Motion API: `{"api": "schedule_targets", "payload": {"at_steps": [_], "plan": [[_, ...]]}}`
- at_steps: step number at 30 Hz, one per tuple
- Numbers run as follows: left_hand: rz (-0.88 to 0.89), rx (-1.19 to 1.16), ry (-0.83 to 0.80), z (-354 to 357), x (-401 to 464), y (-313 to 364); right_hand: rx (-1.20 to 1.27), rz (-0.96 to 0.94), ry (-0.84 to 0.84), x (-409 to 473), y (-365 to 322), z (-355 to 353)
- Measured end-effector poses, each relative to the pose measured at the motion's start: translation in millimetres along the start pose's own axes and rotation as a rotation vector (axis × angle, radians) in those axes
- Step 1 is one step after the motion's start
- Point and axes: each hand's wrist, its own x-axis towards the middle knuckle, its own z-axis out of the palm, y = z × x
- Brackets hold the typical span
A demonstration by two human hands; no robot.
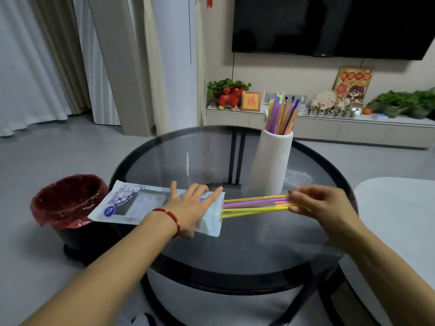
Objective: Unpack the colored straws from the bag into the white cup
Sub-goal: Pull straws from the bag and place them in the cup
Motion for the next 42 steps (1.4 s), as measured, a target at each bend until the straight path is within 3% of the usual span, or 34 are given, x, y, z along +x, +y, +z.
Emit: {"api": "schedule_targets", "payload": {"at_steps": [4, 9, 11, 14, 17, 20, 22, 26, 28, 31, 37, 42], "plan": [[0.027, -0.267, -0.129, -8.4, 8.0, 1.9, -0.229, -0.276, 0.004, -23.5, -32.0, -23.6], [0.146, -0.576, 0.254, -27.2, 23.9, 62.3, -0.301, -0.458, -0.01, -33.0, -58.3, -26.1], [0.11, -0.806, 0.398, -27.5, 26.9, 85.8, -0.274, -0.49, -0.022, -32.7, -63.2, -20.8], [-0.046, -1.099, 0.454, -25.9, 37.0, 104.2, -0.108, -0.486, -0.006, -28.5, -61.8, -16.9], [-0.092, -1.287, 0.45, -31.3, 44.8, 116.1, -0.032, -0.448, 0.049, -24.9, -60.9, -18.9], [-0.011, -1.327, 0.449, -36.4, 46.6, 126.2, -0.267, -0.36, -0.021, -20.5, -51.6, 4.0], [0.062, -1.283, 0.413, -37.2, 49.8, 134.2, -0.443, -0.404, -0.061, -16.4, -39.9, 29.5], [0.21, -1.369, 0.248, -32.6, 54.6, 128.4, -0.647, -0.559, 0.149, 0.9, -41.4, 46.1], [0.13, -1.446, 0.254, -23.2, 58.7, 117.6, -0.682, -0.584, 0.195, 11.4, -46.0, 37.5], [0.009, -1.581, 0.46, -18.3, 59.1, 102.5, -0.757, -0.556, 0.165, 17.5, -29.7, 33.5], [-0.166, -1.511, 0.647, -35.8, 52.1, 100.0, -0.72, -0.41, 0.083, 20.5, 7.5, 28.6], [-0.23, -1.381, 0.624, -83.2, 88.2, 94.0, -0.529, -0.414, 0.059, 17.9, 11.4, 20.9]]}}
